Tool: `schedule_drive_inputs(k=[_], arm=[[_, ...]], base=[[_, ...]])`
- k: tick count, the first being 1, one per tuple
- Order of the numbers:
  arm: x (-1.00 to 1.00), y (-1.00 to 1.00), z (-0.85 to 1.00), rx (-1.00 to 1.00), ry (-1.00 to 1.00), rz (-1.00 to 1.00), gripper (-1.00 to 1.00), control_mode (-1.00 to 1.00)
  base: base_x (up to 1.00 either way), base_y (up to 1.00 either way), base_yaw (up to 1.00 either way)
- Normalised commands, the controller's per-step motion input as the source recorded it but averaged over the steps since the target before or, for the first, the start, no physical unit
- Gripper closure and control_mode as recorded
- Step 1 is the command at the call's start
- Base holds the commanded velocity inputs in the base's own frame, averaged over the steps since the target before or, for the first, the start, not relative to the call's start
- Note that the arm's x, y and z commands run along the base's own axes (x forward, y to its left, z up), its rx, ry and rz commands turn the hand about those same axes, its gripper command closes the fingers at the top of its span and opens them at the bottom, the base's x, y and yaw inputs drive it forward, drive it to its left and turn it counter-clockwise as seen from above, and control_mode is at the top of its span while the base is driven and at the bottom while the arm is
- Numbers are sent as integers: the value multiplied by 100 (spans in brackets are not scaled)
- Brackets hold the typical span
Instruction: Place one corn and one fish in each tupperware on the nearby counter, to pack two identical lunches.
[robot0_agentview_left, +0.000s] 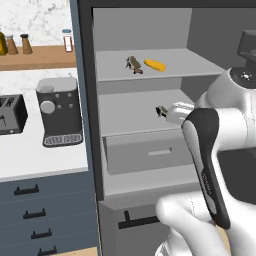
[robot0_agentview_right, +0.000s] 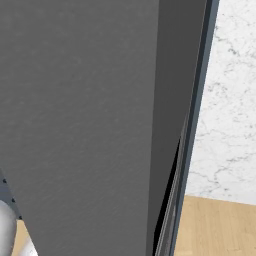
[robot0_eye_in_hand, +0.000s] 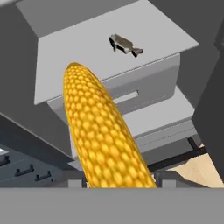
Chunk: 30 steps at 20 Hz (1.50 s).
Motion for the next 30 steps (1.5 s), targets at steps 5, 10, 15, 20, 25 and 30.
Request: schedule_drive_inputs(k=[5,10,15,20,25,30], arm=[[-58,0,-32,0,5,17,100,-100],[-19,0,-44,-2,11,9,100,-100],[-9,-2,-62,-10,18,0,100,-100],[-2,-13,-8,0,4,0,100,-100],[0,0,0,0,0,0,100,-100],[-58,23,-7,0,-2,-5,100,-100]], base=[[0,0,0],[0,0,0],[0,0,0],[0,0,0],[0,0,0],[0,0,0]])
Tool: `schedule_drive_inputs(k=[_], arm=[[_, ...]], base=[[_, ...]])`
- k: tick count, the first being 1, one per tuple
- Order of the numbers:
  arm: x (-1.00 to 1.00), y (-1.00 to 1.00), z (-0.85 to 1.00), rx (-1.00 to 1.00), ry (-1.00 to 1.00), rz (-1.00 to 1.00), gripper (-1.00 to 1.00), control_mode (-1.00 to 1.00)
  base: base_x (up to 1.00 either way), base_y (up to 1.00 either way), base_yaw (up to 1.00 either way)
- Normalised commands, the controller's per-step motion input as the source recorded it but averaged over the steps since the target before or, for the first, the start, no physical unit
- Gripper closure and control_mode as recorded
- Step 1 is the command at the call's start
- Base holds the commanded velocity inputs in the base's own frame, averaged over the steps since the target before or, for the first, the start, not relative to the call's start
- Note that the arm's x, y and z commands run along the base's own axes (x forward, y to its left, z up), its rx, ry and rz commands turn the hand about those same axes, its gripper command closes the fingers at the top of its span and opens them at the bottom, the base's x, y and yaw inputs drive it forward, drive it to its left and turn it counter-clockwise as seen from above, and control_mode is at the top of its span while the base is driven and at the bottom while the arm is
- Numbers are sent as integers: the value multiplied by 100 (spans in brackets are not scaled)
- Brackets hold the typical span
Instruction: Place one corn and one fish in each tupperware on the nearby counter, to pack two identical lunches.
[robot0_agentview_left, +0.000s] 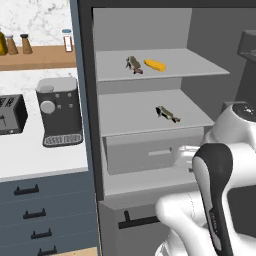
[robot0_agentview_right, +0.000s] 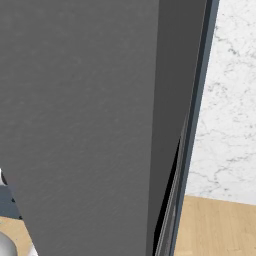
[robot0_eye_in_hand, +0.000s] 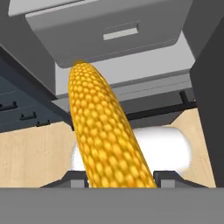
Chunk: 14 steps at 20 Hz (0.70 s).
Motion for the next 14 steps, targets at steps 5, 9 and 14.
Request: schedule_drive_inputs(k=[5,9,14], arm=[[-23,34,-7,-1,0,0,100,100],[0,0,0,0,0,0,100,100],[0,0,0,0,0,0,100,100]], base=[[-18,60,3],[-8,100,6],[0,100,4]])
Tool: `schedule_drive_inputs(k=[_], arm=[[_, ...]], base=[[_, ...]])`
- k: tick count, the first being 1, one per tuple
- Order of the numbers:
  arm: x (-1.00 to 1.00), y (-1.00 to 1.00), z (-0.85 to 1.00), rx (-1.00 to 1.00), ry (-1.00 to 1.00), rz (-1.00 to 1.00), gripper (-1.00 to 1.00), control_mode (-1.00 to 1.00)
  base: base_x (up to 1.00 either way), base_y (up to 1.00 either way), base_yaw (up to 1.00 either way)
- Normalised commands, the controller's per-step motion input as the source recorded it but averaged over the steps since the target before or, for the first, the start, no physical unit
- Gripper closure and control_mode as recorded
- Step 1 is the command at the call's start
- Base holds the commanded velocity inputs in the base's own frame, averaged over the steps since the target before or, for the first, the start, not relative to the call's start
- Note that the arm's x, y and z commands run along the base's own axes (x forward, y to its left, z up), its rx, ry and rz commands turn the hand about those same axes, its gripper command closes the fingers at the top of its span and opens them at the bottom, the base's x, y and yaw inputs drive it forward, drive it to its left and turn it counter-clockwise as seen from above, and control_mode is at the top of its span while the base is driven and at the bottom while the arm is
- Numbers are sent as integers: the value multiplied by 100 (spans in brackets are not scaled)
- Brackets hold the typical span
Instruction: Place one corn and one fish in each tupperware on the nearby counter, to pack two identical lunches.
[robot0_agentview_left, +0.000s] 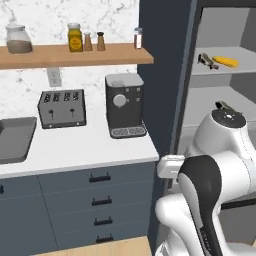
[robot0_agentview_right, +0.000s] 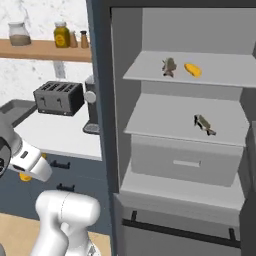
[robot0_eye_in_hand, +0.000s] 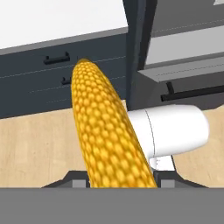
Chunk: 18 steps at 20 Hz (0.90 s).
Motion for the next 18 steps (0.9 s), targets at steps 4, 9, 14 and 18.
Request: schedule_drive_inputs(k=[4,9,14,18], arm=[[0,0,0,0,0,0,100,100],[0,0,0,0,0,0,100,100],[0,0,0,0,0,0,100,100],[0,0,0,0,0,0,100,100]], base=[[0,100,5],[0,100,6],[20,100,0],[48,100,0]])
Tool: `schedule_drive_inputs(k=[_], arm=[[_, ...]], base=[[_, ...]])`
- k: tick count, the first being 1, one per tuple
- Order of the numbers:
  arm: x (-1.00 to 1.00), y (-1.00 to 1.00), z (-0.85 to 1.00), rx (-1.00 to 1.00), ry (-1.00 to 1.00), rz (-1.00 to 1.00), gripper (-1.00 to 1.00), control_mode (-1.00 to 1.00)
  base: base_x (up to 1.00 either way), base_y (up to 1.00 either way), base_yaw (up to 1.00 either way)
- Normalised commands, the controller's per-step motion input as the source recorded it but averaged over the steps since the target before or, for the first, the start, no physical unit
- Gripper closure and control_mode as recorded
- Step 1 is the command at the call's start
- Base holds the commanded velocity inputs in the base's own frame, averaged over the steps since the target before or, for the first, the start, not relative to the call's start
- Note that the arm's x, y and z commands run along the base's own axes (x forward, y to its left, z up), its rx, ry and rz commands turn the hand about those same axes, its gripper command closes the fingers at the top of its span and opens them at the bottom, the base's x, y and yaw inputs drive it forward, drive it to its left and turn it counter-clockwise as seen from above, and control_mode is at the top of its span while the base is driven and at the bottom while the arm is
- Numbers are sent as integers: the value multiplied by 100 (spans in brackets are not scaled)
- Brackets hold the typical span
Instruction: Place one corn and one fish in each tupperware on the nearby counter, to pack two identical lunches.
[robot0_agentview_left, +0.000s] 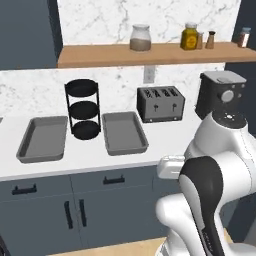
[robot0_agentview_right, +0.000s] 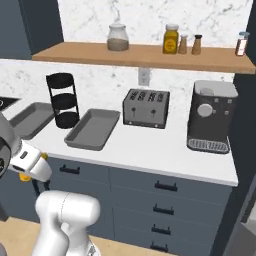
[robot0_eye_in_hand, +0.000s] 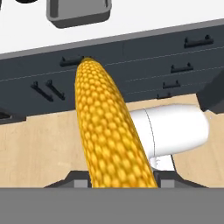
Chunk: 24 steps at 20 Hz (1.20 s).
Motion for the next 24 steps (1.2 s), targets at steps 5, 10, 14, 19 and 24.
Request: schedule_drive_inputs(k=[5,10,14,19,24], arm=[[0,0,0,0,0,0,100,100],[0,0,0,0,0,0,100,100],[0,0,0,0,0,0,100,100],[0,0,0,0,0,0,100,100],[0,0,0,0,0,0,100,100]], base=[[56,89,-2],[66,86,-7],[76,99,-10],[43,81,-7],[45,63,-3]])
